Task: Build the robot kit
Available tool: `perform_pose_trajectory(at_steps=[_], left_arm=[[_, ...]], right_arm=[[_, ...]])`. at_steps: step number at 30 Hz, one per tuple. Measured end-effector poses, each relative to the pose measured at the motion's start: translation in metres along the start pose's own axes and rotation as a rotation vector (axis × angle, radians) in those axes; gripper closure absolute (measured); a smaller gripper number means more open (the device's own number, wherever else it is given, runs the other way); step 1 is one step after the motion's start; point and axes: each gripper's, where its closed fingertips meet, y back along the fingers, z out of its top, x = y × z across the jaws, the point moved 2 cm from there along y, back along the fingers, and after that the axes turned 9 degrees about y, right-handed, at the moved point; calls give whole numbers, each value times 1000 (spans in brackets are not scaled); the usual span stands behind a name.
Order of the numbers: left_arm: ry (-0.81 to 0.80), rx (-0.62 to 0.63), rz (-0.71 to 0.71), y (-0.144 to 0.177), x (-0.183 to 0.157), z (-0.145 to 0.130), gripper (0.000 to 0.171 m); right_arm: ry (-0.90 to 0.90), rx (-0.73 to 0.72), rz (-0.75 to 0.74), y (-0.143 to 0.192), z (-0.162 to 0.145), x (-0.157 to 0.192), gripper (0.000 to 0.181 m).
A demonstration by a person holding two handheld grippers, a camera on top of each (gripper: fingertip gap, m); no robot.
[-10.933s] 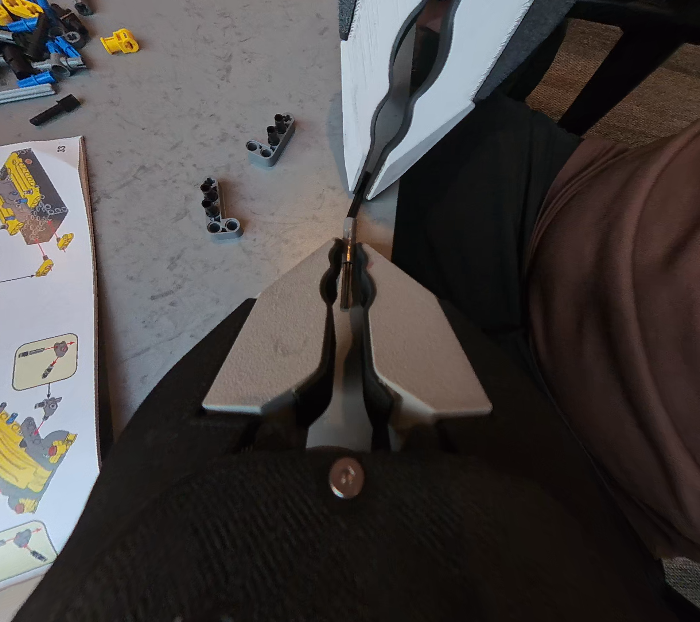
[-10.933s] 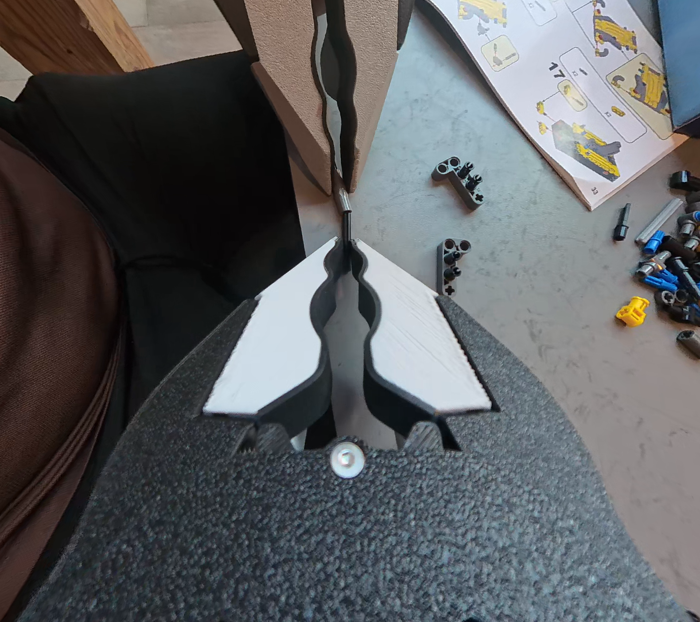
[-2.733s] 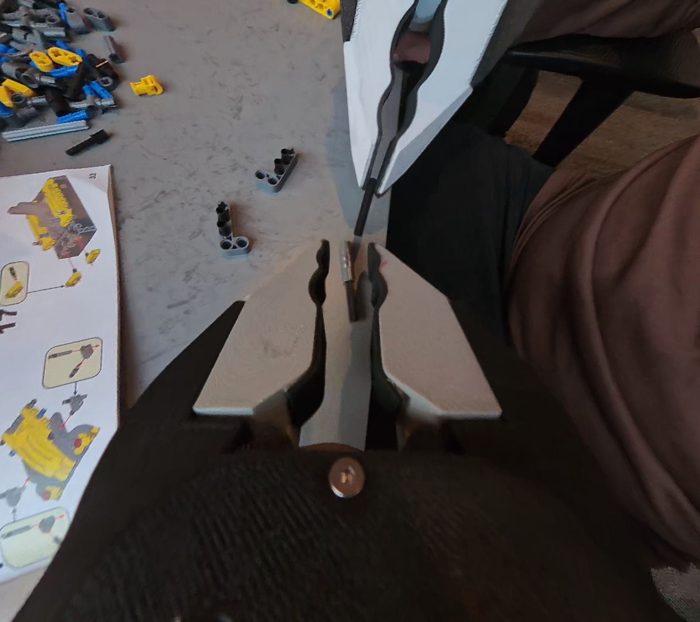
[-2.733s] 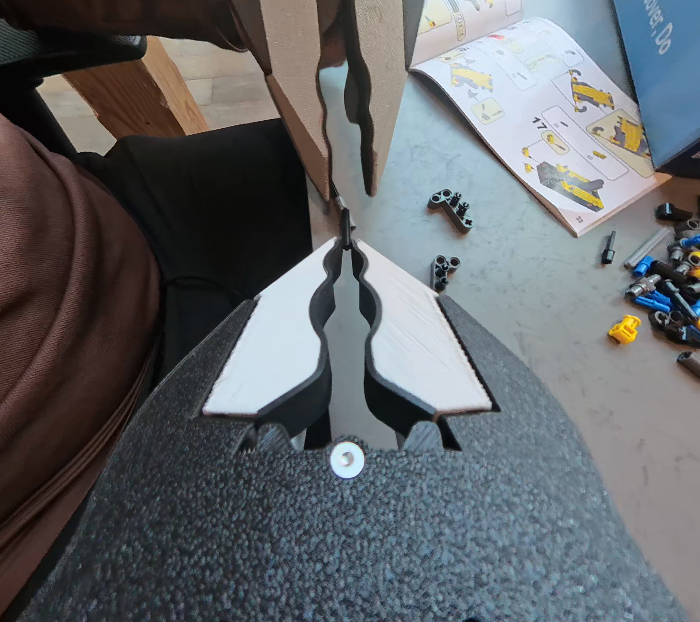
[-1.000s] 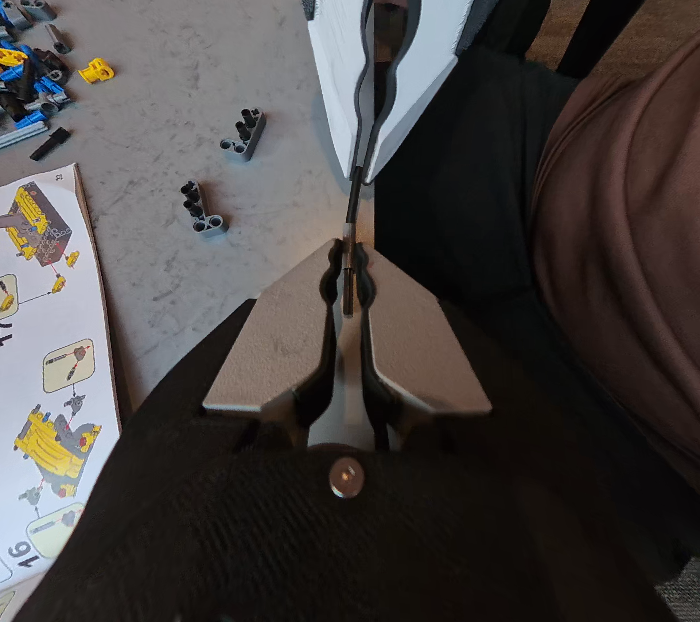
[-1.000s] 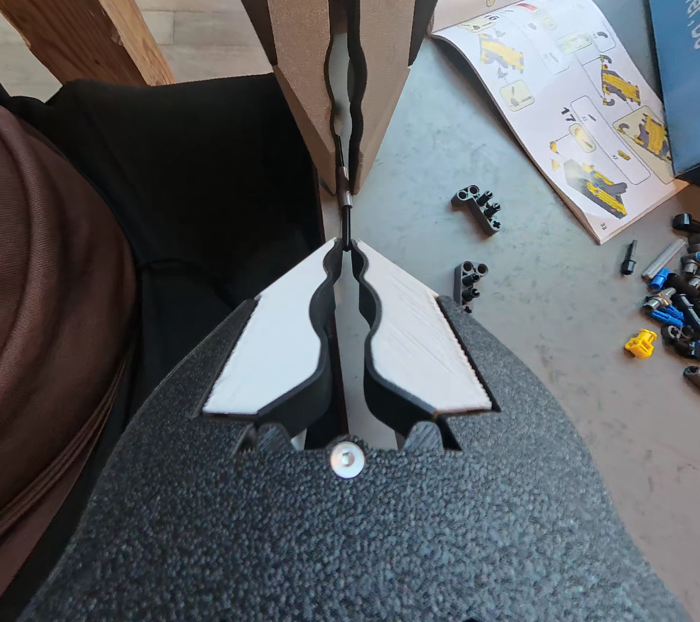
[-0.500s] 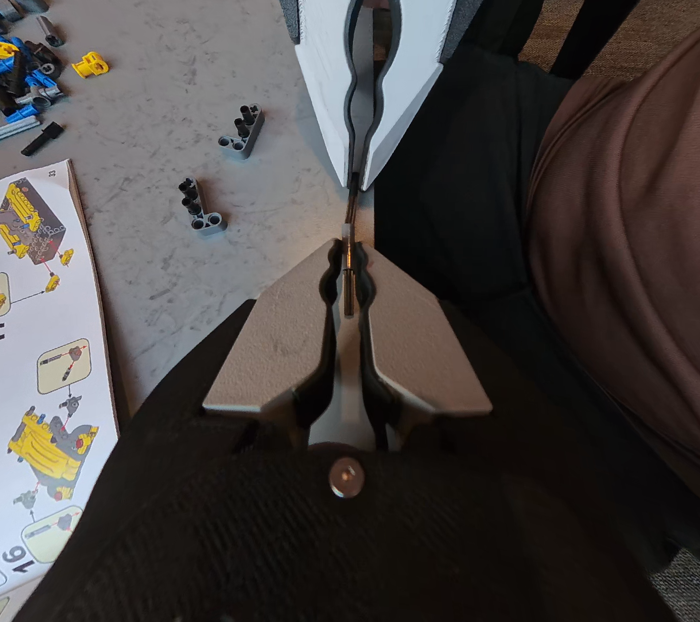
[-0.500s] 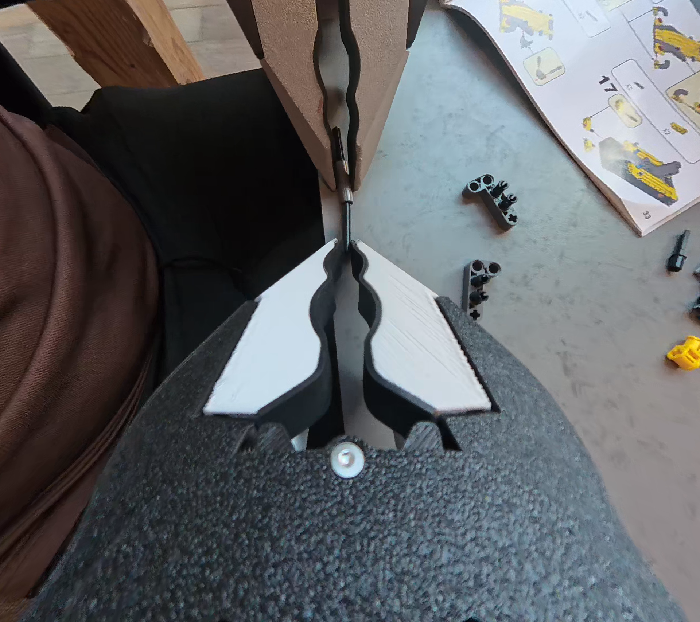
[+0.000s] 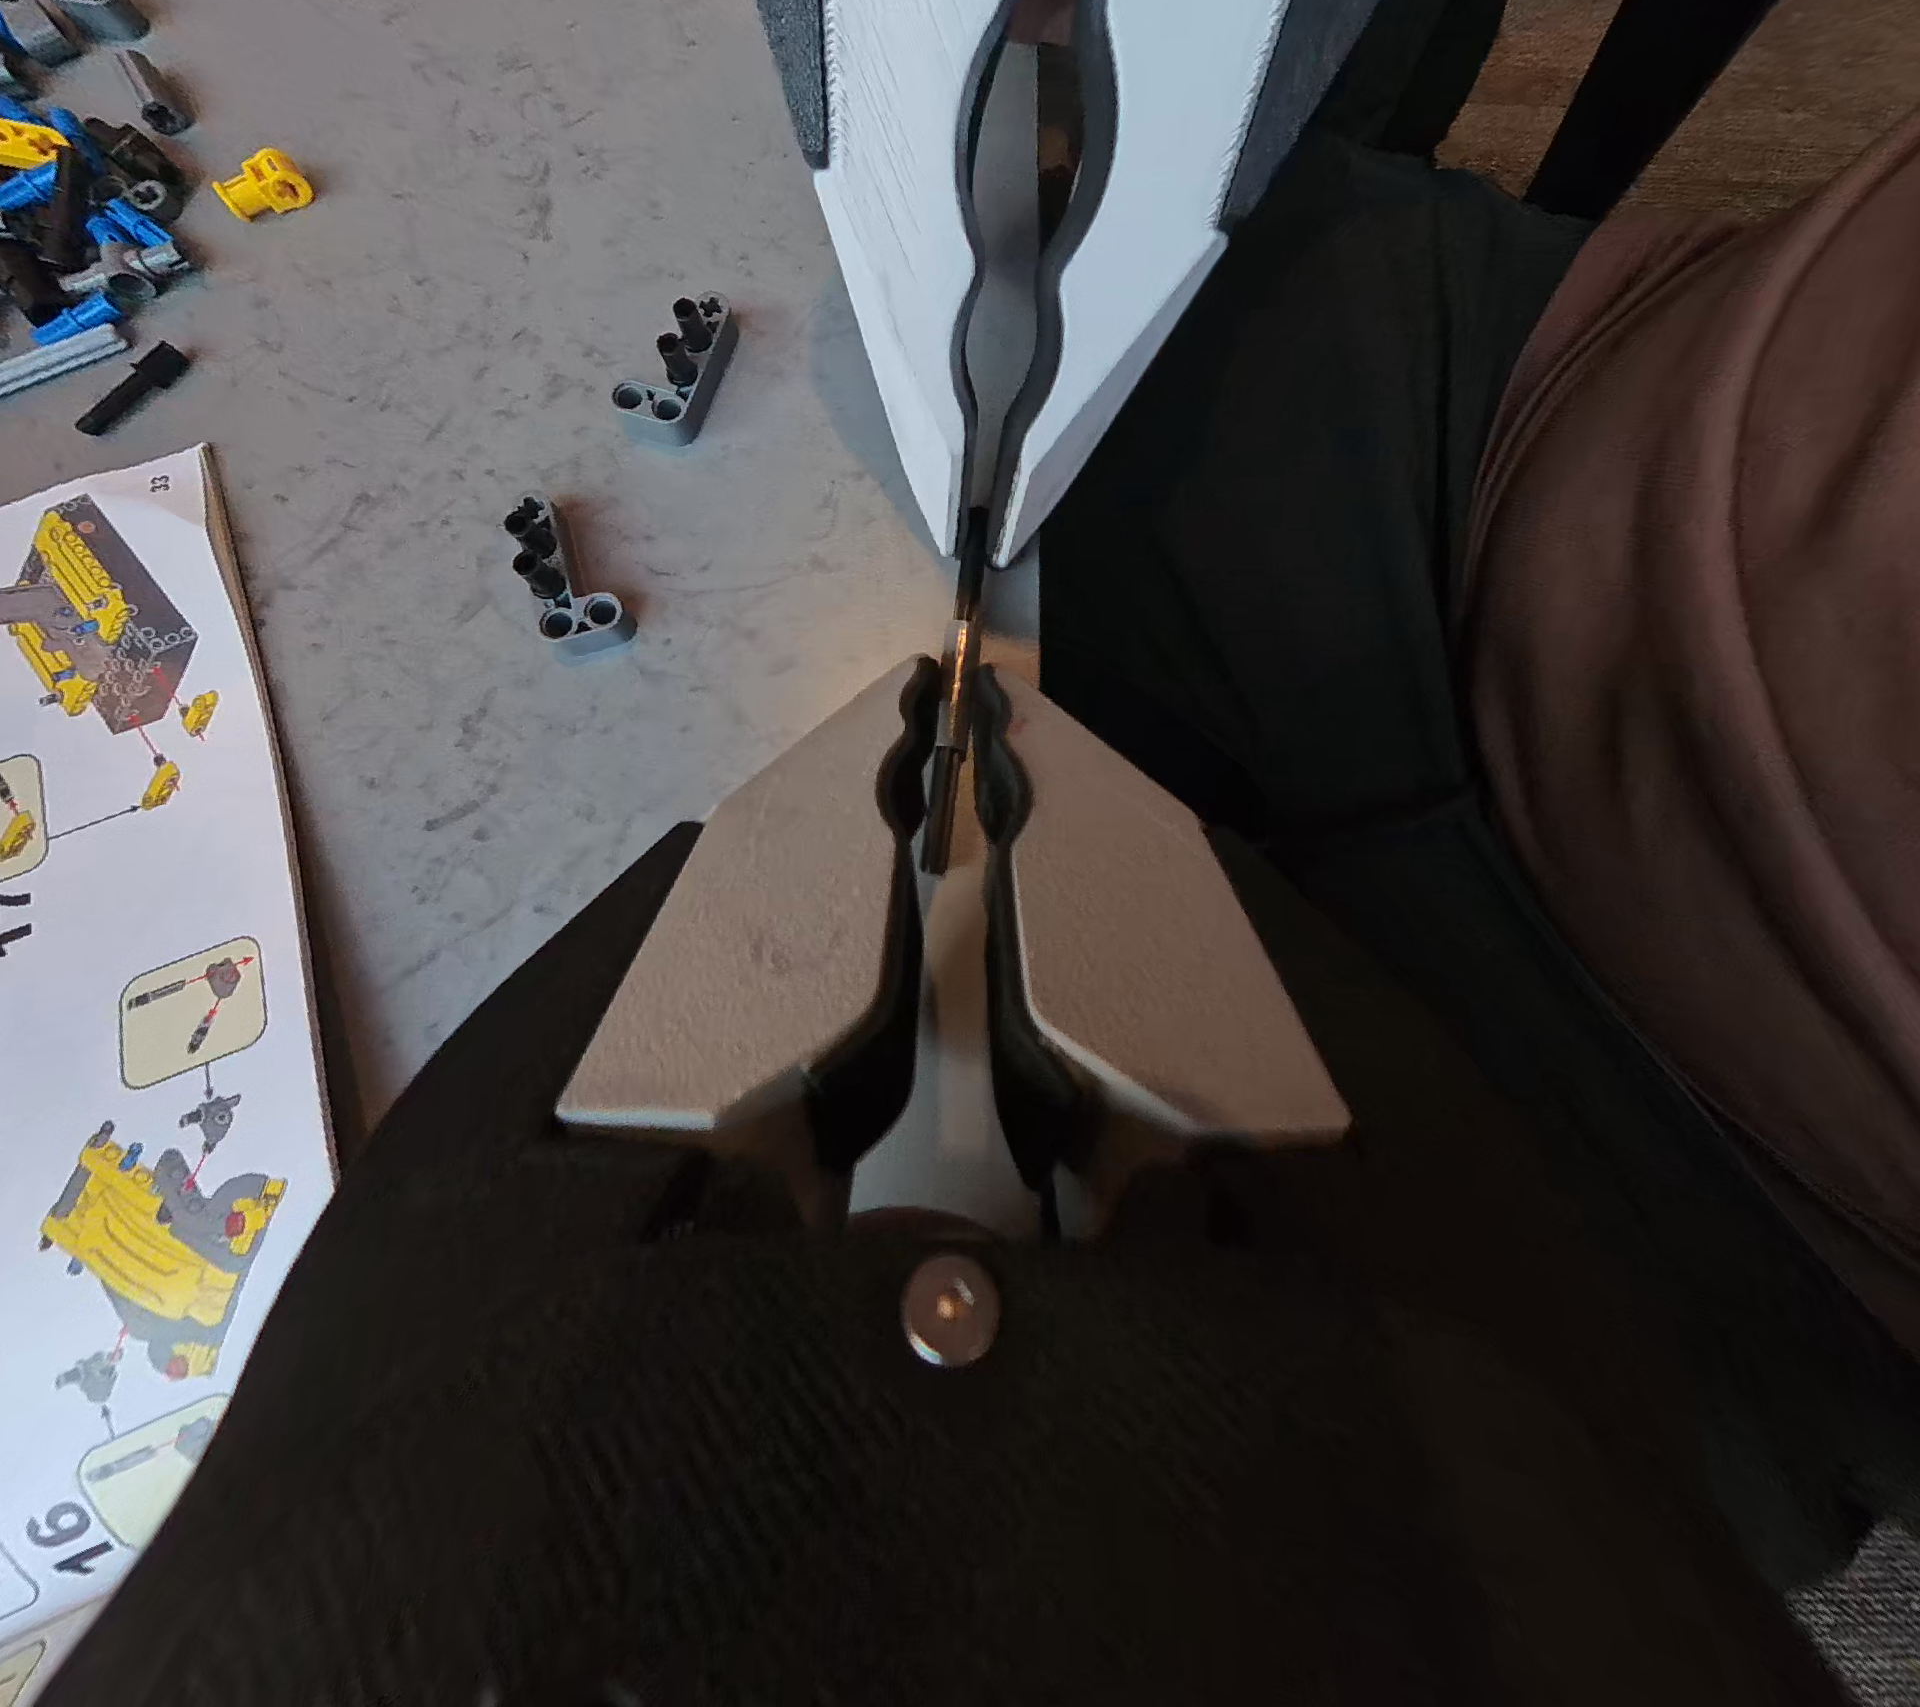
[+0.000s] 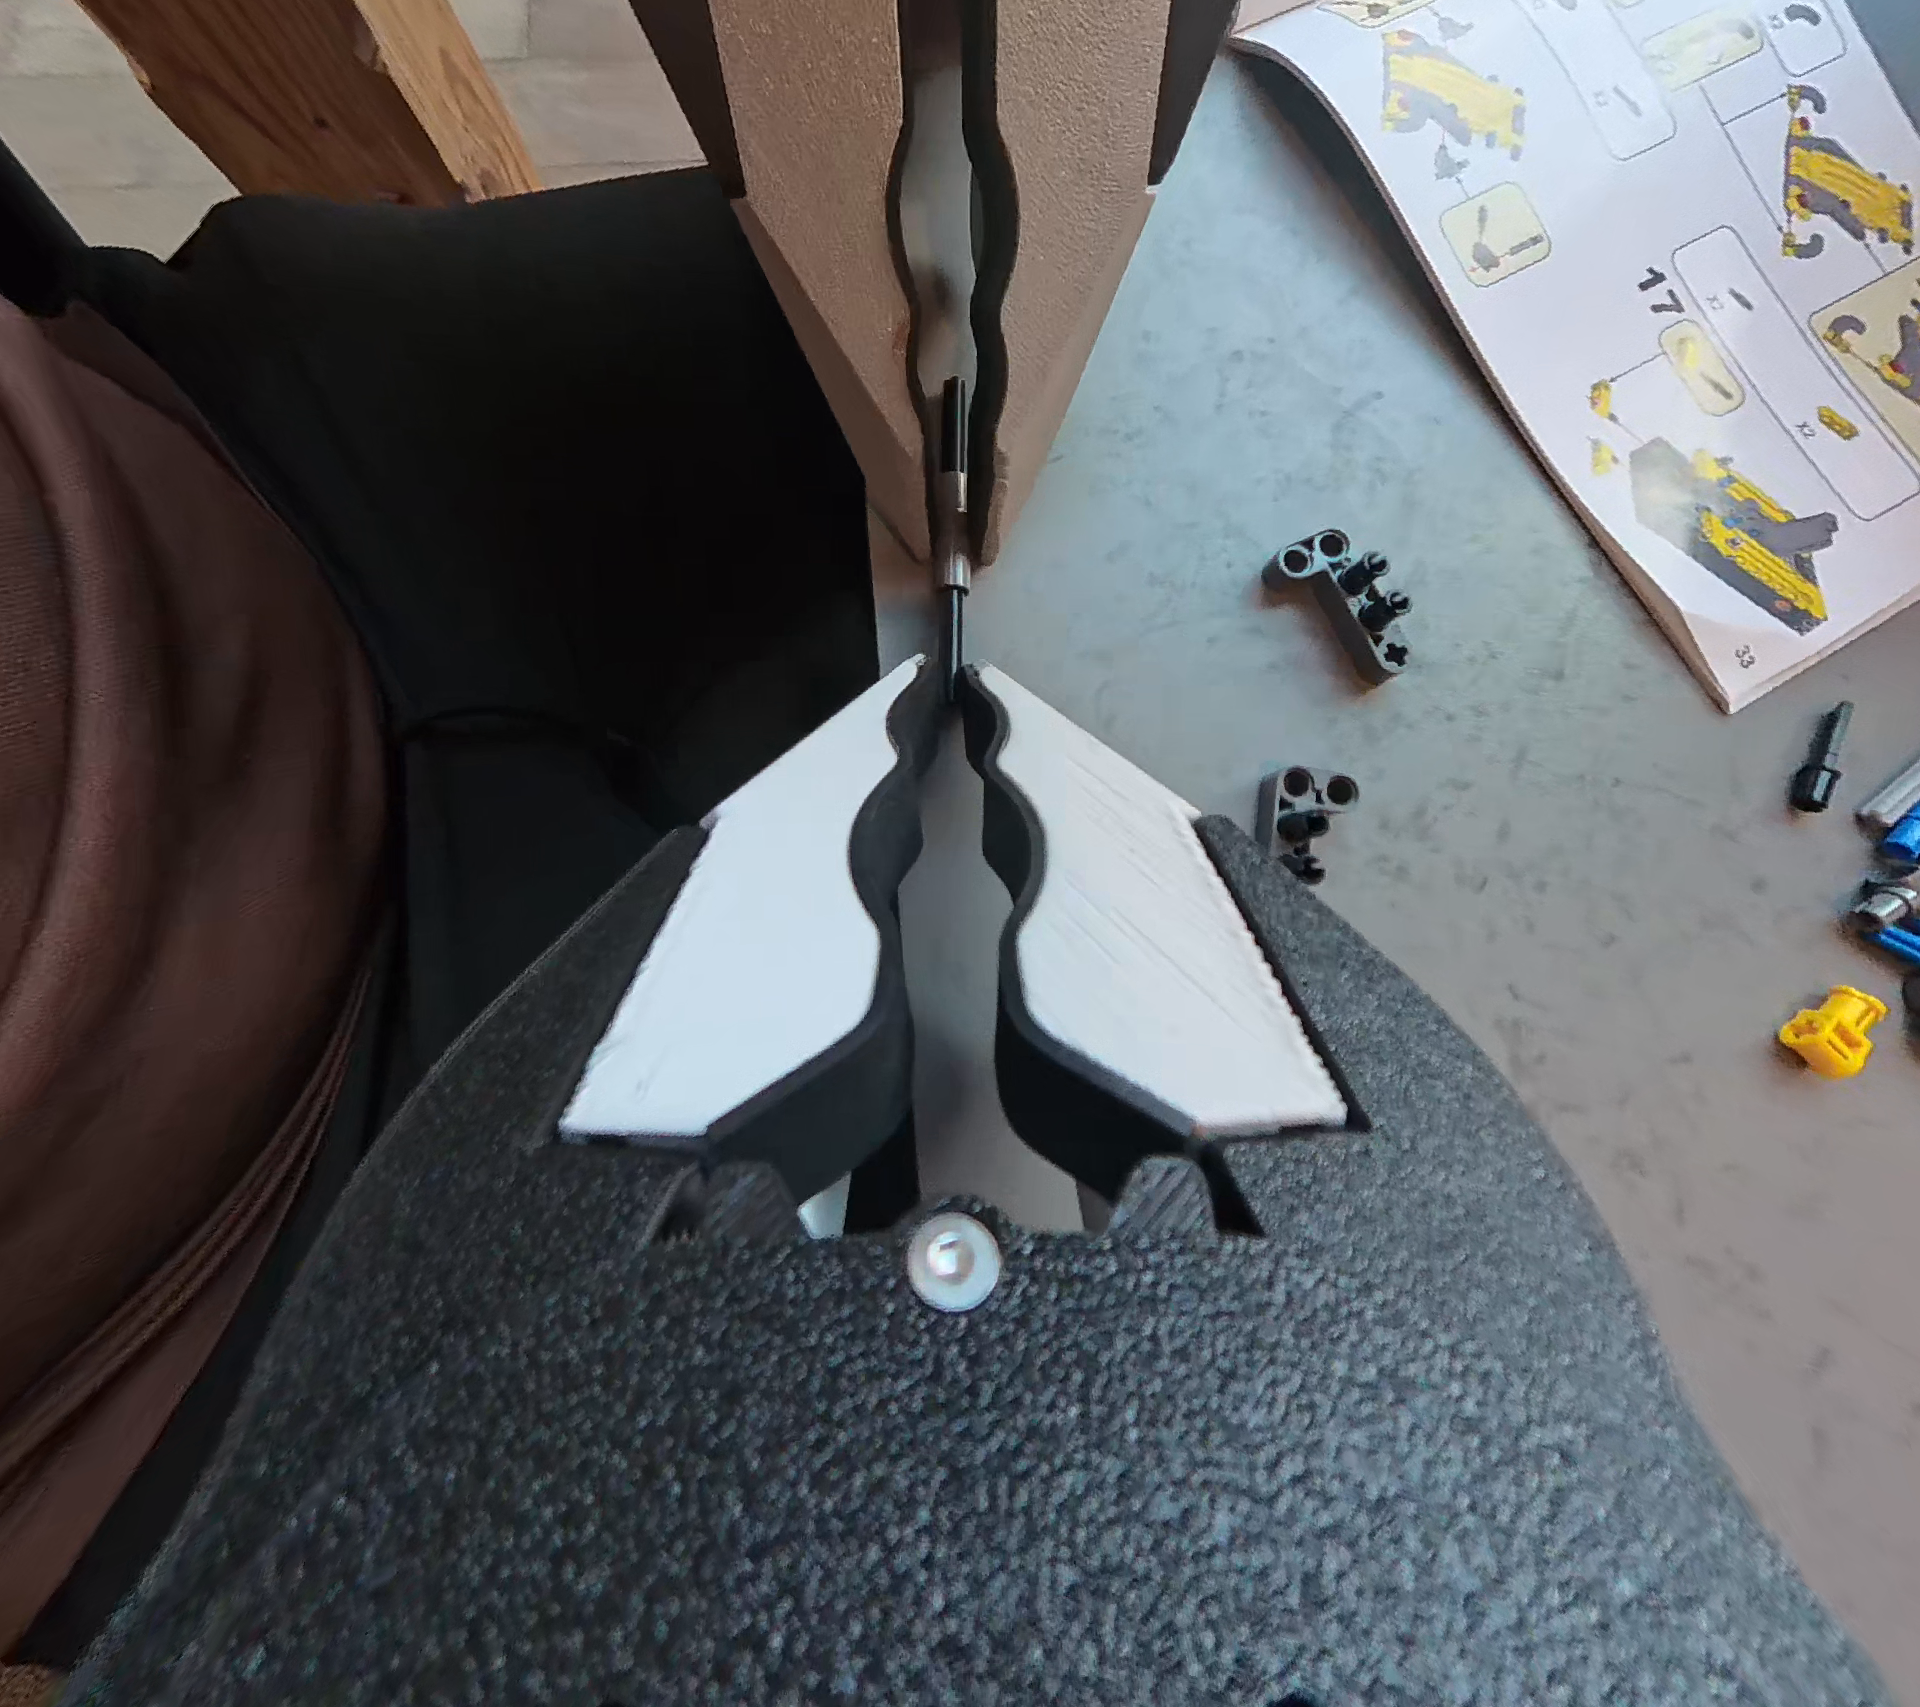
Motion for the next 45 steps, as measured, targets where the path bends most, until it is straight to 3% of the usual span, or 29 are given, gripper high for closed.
perform_pose_trajectory(at_steps=[8,11,14,21,45], left_arm=[[13,-9,7,-2,2,2,168],[31,-9,-1,-1,3,1,169],[42,-11,5,1,5,0,169],[44,-11,5,2,6,-1,169],[47,-9,-12,1,6,0,169]], right_arm=[[24,-9,-53,0,2,-4,177],[48,-12,-88,14,0,-7,177],[-42,-67,-50,28,-4,-9,181],[-54,17,-56,10,-11,-10,181],[-62,2,2,7,-9,-10,181]])
